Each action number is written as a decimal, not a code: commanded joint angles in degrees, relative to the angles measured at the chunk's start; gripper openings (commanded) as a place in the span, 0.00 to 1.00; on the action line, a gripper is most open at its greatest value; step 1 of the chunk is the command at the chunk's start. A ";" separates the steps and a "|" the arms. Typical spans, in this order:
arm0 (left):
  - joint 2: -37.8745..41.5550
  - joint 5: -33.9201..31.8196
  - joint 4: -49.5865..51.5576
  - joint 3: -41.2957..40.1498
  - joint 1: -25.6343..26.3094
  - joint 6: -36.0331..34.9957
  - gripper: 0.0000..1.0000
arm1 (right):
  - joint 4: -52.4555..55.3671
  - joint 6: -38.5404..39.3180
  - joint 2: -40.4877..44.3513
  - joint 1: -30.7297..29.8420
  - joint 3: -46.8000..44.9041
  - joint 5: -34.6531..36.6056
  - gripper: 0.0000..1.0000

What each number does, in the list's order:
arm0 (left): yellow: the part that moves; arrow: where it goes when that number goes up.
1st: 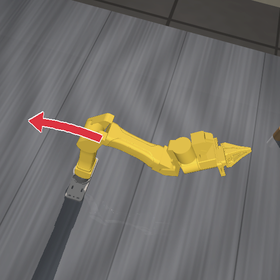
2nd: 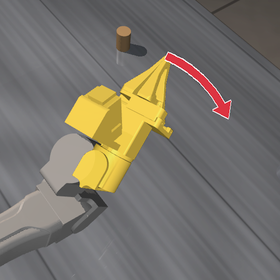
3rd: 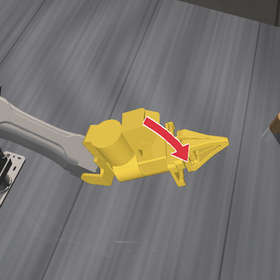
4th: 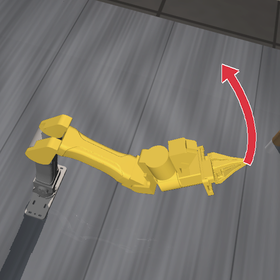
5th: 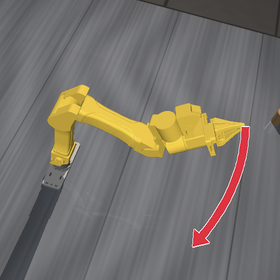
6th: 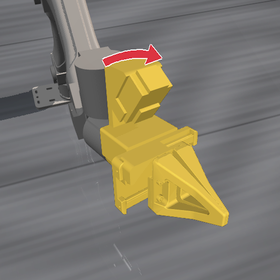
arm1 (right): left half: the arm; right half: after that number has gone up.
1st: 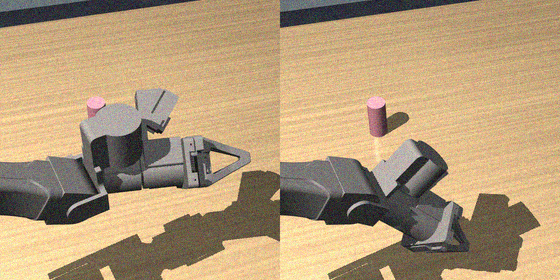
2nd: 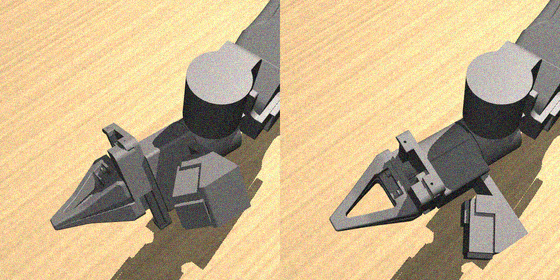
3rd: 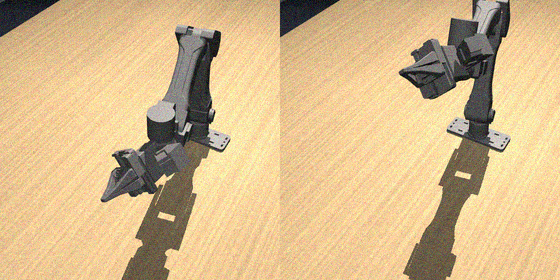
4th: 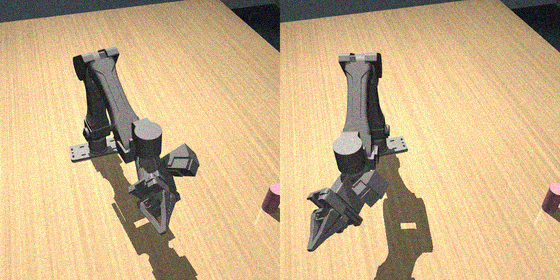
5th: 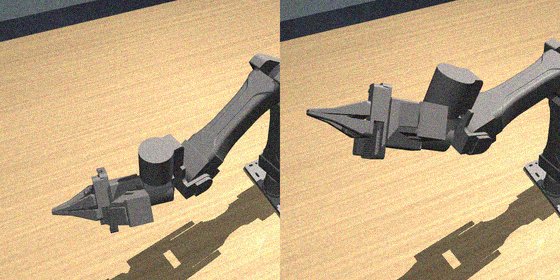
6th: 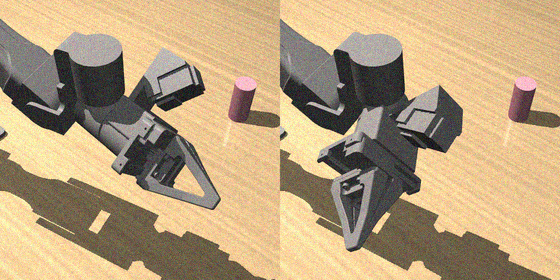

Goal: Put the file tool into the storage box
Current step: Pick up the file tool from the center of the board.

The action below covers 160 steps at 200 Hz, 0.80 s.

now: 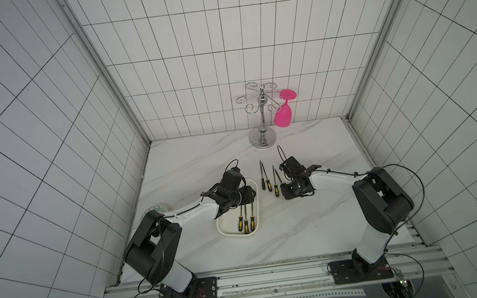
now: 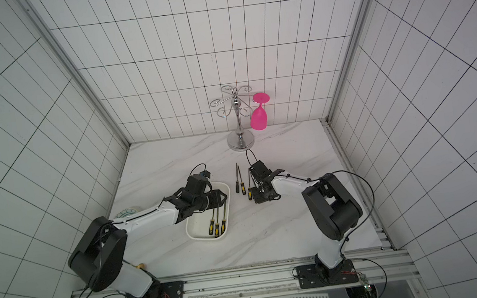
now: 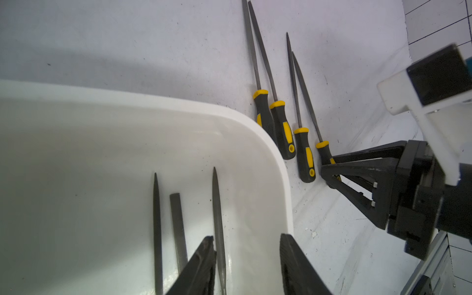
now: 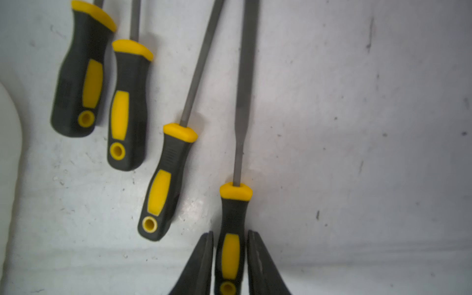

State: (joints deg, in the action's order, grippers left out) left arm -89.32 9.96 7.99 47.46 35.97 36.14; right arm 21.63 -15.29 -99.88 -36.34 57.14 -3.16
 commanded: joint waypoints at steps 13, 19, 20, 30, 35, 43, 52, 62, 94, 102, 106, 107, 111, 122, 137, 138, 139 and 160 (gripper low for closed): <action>3.03 -3.06 -1.29 0.22 0.33 0.77 0.45 | 0.17 -0.97 -1.65 0.48 -2.39 0.73 0.04; 3.30 -3.33 -1.31 0.16 0.33 0.86 0.45 | 0.09 -1.06 -1.20 0.48 -2.39 0.36 0.01; 3.33 -3.39 -1.31 0.13 0.33 0.86 0.45 | 0.08 -1.06 -1.15 0.48 -2.39 0.27 0.01; 3.77 -3.52 -1.54 0.09 0.26 0.92 0.48 | -0.24 -1.07 -0.29 0.46 -2.52 -0.91 0.00; 3.93 -3.50 -1.70 0.07 0.30 0.86 0.49 | -0.70 -1.06 0.49 0.48 -2.76 -1.63 0.00; 4.14 -3.45 -1.90 0.00 0.31 0.80 0.52 | -1.60 -1.23 2.03 0.38 -3.27 -2.75 0.00; 4.48 -3.38 -2.15 0.08 0.31 0.84 0.55 | -2.73 -1.25 3.87 0.39 -3.84 -4.52 0.00; 4.83 -3.32 -2.57 0.17 0.29 1.02 0.58 | -3.85 -1.15 6.16 0.30 -4.44 -6.67 0.00; 5.65 -1.78 -5.49 -0.24 0.28 2.34 0.71 | -6.66 -0.08 12.30 -1.78 -5.54 -14.09 0.00; 5.85 -1.46 -5.85 -0.18 0.25 2.57 0.72 | -7.18 0.39 13.26 -2.84 -5.55 -15.64 0.00; 5.87 -1.27 -6.03 -0.04 0.28 2.62 0.72 | -7.36 0.58 13.61 -3.37 -5.51 -16.47 0.00; 5.93 -1.26 -6.04 -0.06 0.31 2.62 0.72 | -7.42 0.59 13.68 -3.51 -5.49 -16.68 0.00; 5.96 -1.06 -6.25 0.02 0.27 2.62 0.72 | -7.47 0.81 13.86 -4.03 -5.39 -17.45 0.00; 6.00 -0.82 -6.64 0.21 0.28 2.57 0.72 | -7.48 1.43 14.30 -5.47 -4.99 -18.98 0.00; 5.67 -0.34 -7.34 0.66 0.27 2.49 0.73 | -6.98 2.96 14.53 -7.24 -4.44 -19.82 0.00; 5.62 -0.27 -7.45 0.68 0.26 2.51 0.73 | -6.92 3.06 14.53 -7.34 -4.42 -19.89 0.00; 5.59 -0.19 -7.54 0.73 0.25 2.52 0.73 | -6.89 3.15 14.58 -7.47 -4.37 -19.92 0.00; 4.33 0.54 -9.22 0.97 0.32 2.71 0.73 | -6.60 4.42 14.62 -8.46 -3.97 -20.05 0.00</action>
State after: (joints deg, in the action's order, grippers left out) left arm -84.40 9.08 2.37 47.44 36.01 38.63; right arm 14.83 -13.54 -85.86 -43.55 52.82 -20.60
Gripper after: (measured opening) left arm 0.727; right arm 0.174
